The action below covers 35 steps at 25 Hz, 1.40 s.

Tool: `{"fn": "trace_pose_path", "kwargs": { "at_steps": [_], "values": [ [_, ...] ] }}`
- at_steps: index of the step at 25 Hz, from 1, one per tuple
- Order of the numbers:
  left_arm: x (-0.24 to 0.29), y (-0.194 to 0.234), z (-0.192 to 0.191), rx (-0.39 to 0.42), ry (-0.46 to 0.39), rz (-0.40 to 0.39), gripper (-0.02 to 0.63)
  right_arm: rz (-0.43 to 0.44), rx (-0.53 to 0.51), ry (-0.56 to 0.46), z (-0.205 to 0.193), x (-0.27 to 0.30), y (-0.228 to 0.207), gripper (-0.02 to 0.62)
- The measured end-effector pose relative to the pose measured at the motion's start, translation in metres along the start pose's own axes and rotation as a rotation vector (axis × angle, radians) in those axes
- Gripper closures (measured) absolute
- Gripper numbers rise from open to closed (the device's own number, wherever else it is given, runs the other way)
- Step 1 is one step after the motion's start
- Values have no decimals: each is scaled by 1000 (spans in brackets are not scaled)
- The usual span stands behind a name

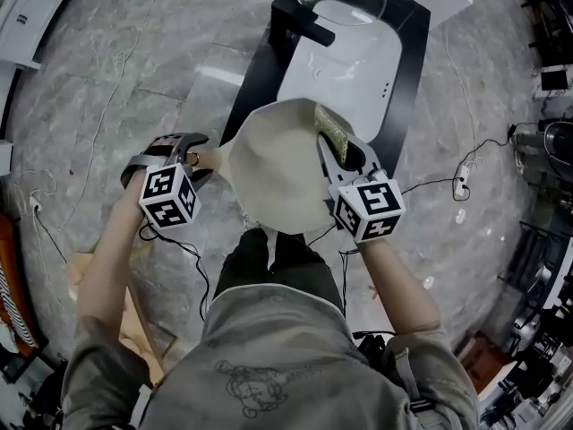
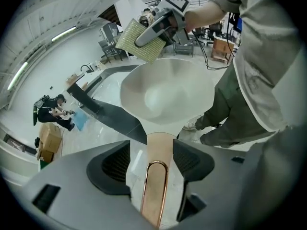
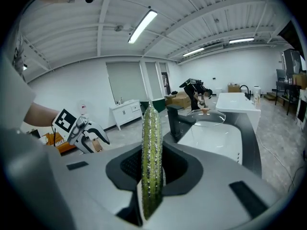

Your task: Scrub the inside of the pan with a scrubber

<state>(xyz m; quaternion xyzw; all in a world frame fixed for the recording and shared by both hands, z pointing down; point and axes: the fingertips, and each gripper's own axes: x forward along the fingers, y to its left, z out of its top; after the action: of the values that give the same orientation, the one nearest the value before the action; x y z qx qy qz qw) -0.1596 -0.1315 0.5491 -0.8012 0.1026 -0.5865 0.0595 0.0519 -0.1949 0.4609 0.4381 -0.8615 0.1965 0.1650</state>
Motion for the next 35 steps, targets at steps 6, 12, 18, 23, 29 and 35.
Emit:
{"fn": "trace_pose_path", "kwargs": {
  "at_steps": [6, 12, 18, 23, 29, 35],
  "values": [
    [8, -12, -11, 41, 93, -73, 341, 4, 2, 61, -26, 22, -6, 525],
    [28, -12, -18, 86, 173, -102, 341, -28, 2, 95, -41, 38, -16, 525],
    [43, -21, -32, 111, 257, -164, 349, -128, -54, 141, -58, 55, -30, 525],
    [51, -16, -32, 109, 241, -139, 433, -207, -83, 159, -72, 77, -39, 525],
    [50, -19, -32, 114, 226, -150, 439, -189, -131, 168, -76, 96, -22, 525],
    [49, -25, -30, 117, 218, -160, 439, -73, -192, 161, -77, 114, 13, 525]
  ]
}}
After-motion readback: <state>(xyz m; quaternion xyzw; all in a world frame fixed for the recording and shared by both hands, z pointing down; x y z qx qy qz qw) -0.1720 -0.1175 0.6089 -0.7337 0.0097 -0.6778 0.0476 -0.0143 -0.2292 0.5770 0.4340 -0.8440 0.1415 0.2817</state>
